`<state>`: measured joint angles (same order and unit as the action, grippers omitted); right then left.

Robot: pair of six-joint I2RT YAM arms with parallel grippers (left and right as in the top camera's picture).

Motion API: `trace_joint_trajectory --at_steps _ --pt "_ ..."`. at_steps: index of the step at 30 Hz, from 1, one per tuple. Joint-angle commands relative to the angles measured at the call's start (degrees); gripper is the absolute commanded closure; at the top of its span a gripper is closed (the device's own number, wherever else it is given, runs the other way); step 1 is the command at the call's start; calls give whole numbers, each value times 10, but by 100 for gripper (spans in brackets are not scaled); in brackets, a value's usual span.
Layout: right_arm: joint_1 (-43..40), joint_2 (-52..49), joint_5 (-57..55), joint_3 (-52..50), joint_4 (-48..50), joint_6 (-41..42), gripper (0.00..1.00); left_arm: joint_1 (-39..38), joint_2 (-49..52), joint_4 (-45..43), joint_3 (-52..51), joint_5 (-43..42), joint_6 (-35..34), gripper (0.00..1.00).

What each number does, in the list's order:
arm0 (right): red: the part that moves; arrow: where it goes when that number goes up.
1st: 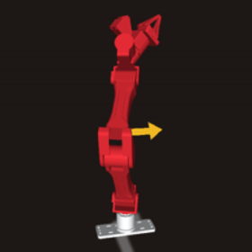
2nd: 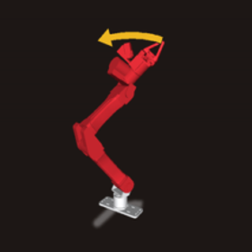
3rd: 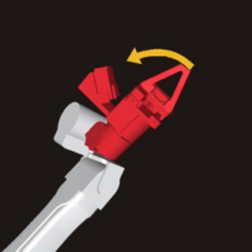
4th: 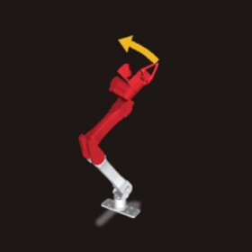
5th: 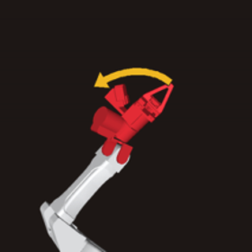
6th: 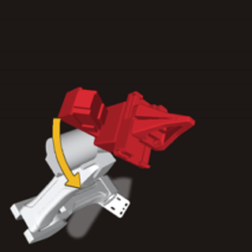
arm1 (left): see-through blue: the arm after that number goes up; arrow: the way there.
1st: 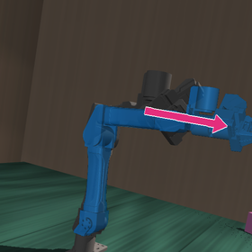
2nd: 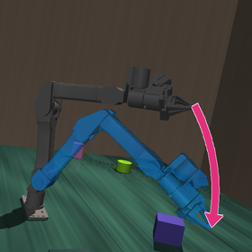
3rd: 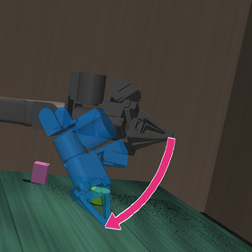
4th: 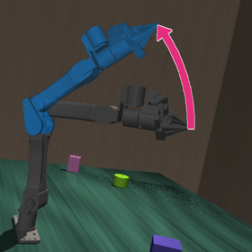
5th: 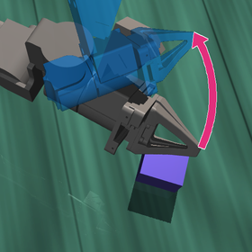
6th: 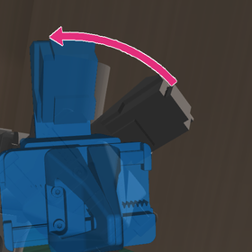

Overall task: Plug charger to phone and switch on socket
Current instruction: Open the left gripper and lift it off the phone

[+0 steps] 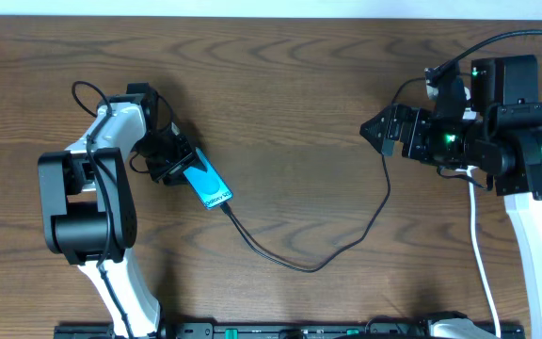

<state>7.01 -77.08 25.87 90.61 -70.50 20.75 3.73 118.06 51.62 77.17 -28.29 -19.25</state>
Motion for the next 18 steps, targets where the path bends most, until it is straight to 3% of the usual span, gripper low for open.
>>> trace_joint_trajectory --at_steps 1,13,18 --pt "6 6 -2 3 0 -7 1 1 3 0 -10 46 3 53" --pt "6 6 -2 3 0 -7 1 1 3 0 -10 46 3 51" --pt "6 6 -3 3 -1 -7 1 1 3 -5 -10 46 3 40"
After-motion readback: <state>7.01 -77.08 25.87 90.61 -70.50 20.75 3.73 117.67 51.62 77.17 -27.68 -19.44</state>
